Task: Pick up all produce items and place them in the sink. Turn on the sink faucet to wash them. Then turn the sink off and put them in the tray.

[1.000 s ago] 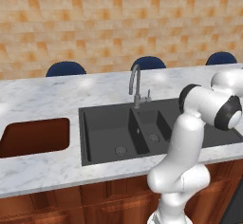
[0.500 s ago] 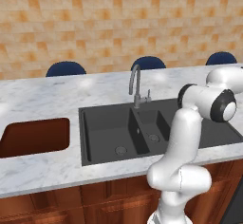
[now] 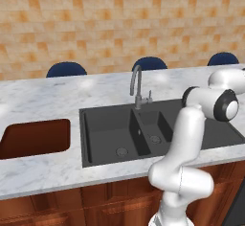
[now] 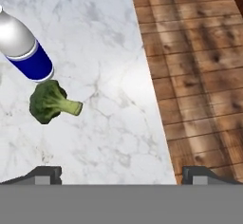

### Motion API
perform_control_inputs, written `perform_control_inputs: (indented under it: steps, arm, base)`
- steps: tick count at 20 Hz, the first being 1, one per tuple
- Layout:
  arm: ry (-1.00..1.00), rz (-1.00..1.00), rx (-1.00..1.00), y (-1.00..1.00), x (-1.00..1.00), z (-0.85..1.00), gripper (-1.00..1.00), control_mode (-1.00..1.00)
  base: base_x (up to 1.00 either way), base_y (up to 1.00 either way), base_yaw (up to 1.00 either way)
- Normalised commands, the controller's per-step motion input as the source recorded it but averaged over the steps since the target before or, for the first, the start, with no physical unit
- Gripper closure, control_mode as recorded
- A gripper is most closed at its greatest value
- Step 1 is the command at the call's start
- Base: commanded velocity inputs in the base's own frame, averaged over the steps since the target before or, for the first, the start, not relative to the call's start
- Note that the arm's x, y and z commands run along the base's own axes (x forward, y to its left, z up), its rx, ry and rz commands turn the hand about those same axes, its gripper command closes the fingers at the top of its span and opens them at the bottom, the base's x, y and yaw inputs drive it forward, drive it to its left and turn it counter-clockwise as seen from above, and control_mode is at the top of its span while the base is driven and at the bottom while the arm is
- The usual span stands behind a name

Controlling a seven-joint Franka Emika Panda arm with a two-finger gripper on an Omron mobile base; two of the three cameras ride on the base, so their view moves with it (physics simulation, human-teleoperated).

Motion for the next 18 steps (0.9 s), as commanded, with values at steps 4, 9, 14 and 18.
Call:
perform_control_inputs:
  steps: [4,9,14,18]
  arm:
    - [0.0,0.0,0.0,-0.12,0.21,-0.2,-1.0,-1.0]
    - [0.0,0.0,0.0,-0.11,0.23,-0.22,-1.0,-1.0]
    - [0.0,0.0,0.0,-0.15,0.17,-0.25,-1.0,-1.0]
    - [0.0,0.0,0.0,-0.19,0.15,-0.23,-1.0,-1.0]
  base:
    - [0.0,0.0,0.0]
    - [0.0,0.0,0.0]
    - [0.0,0.0,0.0]
    - [0.0,0.0,0.0]
